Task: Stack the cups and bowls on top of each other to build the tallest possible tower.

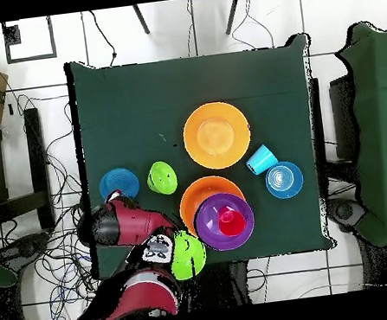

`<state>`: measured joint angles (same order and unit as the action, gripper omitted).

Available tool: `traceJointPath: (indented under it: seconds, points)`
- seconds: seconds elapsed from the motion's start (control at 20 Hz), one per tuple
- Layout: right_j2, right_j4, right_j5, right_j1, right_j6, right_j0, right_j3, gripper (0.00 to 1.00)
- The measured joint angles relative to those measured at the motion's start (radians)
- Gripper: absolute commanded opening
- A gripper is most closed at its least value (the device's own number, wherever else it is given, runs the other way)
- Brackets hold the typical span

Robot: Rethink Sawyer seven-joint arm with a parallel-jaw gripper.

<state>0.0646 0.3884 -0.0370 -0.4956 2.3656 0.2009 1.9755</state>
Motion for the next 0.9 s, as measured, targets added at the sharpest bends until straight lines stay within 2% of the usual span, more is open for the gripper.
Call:
traceJointPath:
  seconds: [0.5, 0.85, 0.9]
  points:
    - [0.013, -0.001, -0.072, -0.122, 0.0, 0.006, 0.002, 0.0]
    - [0.019, -0.001, -0.102, -0.153, 0.0, 0.015, 0.002, 0.0]
    - [0.019, -0.001, -0.102, -0.151, 0.0, 0.015, 0.002, 1.0]
